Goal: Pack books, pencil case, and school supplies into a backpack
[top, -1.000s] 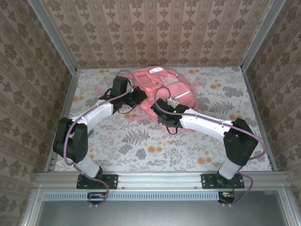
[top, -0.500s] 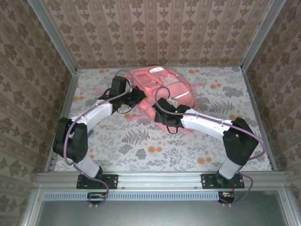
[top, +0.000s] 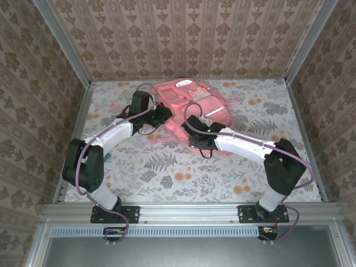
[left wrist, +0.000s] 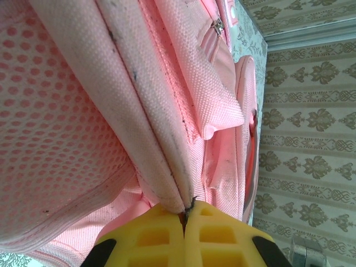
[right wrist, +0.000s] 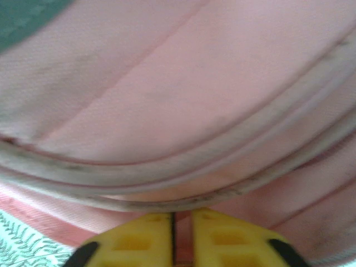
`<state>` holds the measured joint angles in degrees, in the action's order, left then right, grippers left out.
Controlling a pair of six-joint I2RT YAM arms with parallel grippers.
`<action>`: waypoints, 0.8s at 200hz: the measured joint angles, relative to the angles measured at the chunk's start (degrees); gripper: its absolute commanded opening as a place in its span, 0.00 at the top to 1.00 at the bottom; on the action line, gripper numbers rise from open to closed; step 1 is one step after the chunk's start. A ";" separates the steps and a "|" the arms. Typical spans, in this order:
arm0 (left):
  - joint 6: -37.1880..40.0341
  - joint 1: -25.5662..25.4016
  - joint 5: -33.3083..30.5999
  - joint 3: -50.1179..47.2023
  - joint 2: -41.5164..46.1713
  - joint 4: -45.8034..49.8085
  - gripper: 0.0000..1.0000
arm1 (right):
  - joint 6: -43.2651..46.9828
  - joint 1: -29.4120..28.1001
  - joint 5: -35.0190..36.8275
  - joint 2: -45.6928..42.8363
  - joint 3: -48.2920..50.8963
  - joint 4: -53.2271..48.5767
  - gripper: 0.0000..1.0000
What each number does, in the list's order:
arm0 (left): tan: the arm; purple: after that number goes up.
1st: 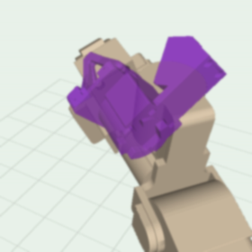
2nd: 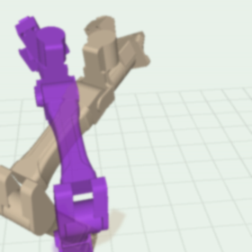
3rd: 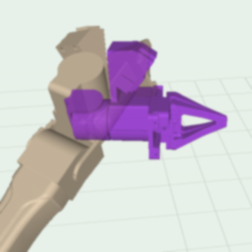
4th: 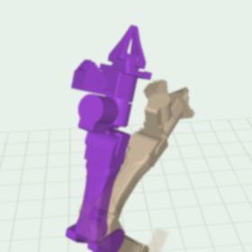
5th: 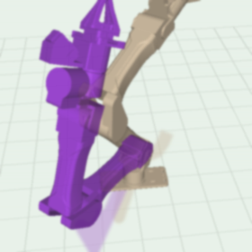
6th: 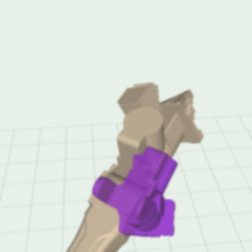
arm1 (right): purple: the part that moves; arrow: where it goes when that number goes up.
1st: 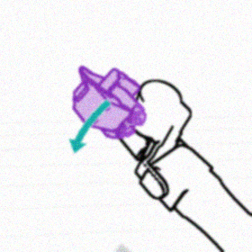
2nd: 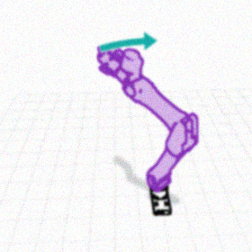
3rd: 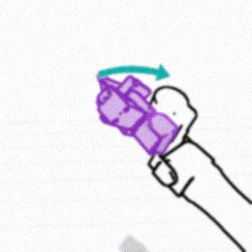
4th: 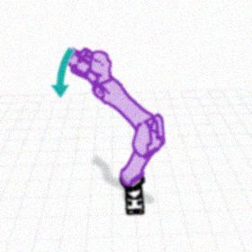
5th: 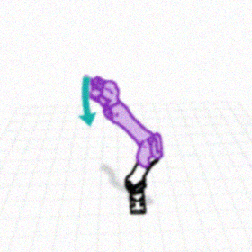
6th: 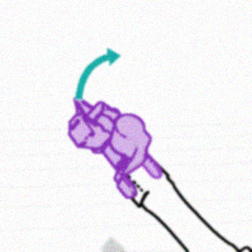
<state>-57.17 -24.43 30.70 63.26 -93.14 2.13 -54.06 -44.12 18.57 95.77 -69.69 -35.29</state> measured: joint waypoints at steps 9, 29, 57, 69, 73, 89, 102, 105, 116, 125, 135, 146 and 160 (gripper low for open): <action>0.15 0.17 0.00 0.00 0.00 0.00 1.00 | -0.09 0.04 0.98 0.00 -0.02 -1.03 0.93; 0.26 0.83 0.00 -0.04 0.00 0.00 1.00 | 0.20 0.37 3.54 0.00 -0.02 -3.41 0.99; 0.61 1.84 -0.02 -0.31 0.00 0.00 1.00 | 2.12 0.85 6.84 -0.02 -0.02 -5.81 1.00; 0.87 2.23 0.00 -0.42 0.00 0.00 1.00 | 3.78 1.20 8.07 -0.04 0.11 -6.14 1.00; 1.01 2.36 0.02 -0.42 0.00 0.00 1.00 | 4.57 1.40 8.35 -0.15 0.26 -6.10 1.00; 1.46 2.89 0.04 -0.66 0.00 0.02 1.00 | 7.96 2.54 8.20 -1.46 2.21 -4.57 1.00; 1.70 3.39 0.17 -0.74 0.00 0.04 1.00 | 11.78 3.91 6.12 -3.39 4.33 -2.43 0.94; 1.75 3.48 0.22 -0.76 0.00 0.04 1.00 | 12.52 4.20 5.46 -3.78 4.72 -1.90 0.90; 1.95 3.76 0.24 -0.76 0.00 0.04 1.00 | 15.58 5.11 2.45 -5.29 5.53 -0.24 0.78; 2.10 3.91 0.31 -0.76 0.00 0.04 1.00 | 17.68 5.44 0.17 -6.10 5.60 0.96 0.68; 2.34 3.96 0.35 -0.76 0.00 0.04 1.00 | 19.37 5.31 -2.82 -6.97 5.60 3.02 0.59; 2.45 3.96 0.44 -0.76 0.00 0.04 1.00 | 21.07 4.96 -5.44 -7.54 5.60 4.63 0.54; 2.75 3.96 0.44 -0.76 0.00 0.04 1.00 | 22.73 4.57 -8.24 -7.56 5.55 6.12 0.50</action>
<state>-54.41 -20.47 31.14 62.50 -93.14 2.17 -31.33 -39.55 10.33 88.20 -64.14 -29.17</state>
